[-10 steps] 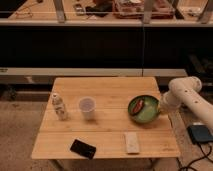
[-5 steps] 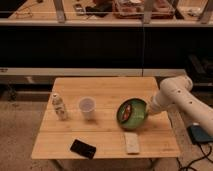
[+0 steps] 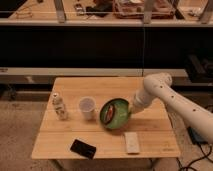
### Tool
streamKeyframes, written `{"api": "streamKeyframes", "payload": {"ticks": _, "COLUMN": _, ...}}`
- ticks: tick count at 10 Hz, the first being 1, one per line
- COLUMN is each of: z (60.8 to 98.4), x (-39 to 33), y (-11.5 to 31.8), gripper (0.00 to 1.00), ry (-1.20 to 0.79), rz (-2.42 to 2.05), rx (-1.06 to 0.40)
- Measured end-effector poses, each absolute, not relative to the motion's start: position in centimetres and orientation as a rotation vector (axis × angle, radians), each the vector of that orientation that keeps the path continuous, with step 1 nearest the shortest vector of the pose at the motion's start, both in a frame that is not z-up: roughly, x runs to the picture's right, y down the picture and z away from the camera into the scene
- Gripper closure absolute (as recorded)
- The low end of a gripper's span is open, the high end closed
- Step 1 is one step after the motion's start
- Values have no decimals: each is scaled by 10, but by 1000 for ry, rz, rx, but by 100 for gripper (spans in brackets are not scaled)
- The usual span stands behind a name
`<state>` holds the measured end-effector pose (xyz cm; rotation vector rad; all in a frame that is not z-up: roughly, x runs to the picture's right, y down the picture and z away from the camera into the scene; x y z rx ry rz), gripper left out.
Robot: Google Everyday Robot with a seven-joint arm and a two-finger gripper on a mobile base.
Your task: Drag the ceramic bowl in a circle
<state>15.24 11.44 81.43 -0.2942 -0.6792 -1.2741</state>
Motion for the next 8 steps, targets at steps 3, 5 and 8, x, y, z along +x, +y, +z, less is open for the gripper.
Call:
{"api": "streamKeyframes", "payload": {"ticks": 3, "z": 854, "x": 148, "y": 97, "gripper": 100, "ry": -678, "rz": -1197, "rx": -318}}
{"api": "streamKeyframes", "payload": {"ticks": 5, "z": 877, "x": 153, "y": 81, "gripper": 100, "ry": -650, "rz": -1161, "rx": -329}}
{"api": "streamKeyframes", "payload": {"ticks": 8, "z": 902, "x": 176, "y": 65, "gripper": 100, "ry": -593, "rz": -1106, "rx": -353}}
